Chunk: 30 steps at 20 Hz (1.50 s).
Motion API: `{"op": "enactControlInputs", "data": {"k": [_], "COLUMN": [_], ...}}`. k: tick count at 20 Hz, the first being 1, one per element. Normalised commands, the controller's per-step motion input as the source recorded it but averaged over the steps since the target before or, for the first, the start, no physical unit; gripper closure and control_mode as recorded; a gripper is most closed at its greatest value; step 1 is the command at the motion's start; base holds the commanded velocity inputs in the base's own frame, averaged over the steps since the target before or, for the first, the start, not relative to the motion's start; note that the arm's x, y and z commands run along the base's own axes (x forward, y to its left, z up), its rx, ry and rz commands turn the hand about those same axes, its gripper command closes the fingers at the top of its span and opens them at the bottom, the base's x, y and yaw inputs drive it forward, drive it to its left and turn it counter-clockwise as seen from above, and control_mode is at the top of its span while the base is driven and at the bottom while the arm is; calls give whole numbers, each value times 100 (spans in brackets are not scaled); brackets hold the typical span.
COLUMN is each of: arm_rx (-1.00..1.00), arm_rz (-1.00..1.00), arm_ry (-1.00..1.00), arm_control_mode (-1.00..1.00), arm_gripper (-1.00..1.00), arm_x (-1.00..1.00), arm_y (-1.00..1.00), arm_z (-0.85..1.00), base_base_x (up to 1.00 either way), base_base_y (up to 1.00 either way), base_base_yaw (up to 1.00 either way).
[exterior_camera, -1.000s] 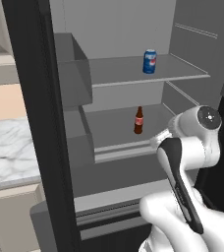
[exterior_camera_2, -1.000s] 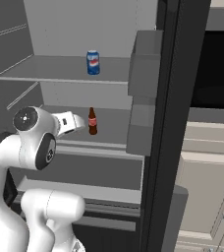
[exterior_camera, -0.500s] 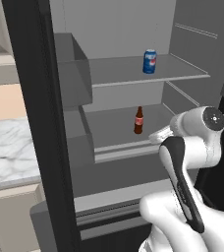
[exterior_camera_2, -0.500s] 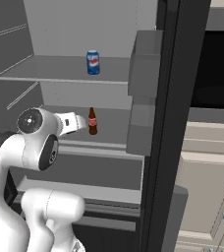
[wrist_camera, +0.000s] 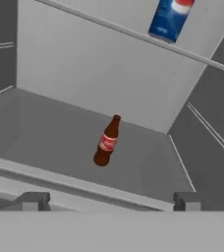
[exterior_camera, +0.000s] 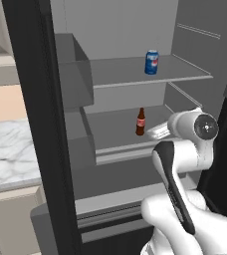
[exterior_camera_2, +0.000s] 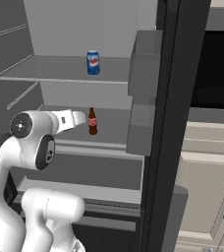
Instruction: Open the fridge, grab two sodas, and place both sodas inside the bowl with ice on the dining counter.
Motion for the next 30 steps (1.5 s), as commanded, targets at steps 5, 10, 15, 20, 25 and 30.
{"op": "enactControlInputs", "data": {"k": [5,10,15,20,25,30], "arm_rx": [0,8,31,3,2,10], "arm_rz": [0,0,-4,0,0,0], "arm_ry": [-18,-6,-3,0,0,0], "arm_control_mode": [-100,-100,-100,-100,-100,-100], "arm_gripper": [-100,-100,-100,-100,-100,-100], "arm_x": [27,43,13,6,33,41], "arm_y": [0,3,-7,-2,-13,-6], "arm_z": [-19,-27,-10,-2,-5,-15], "base_base_x": [0,0,0,0,0,0], "base_base_y": [0,0,0,0,0,0], "base_base_yaw": [0,0,0,0,0,0]}}
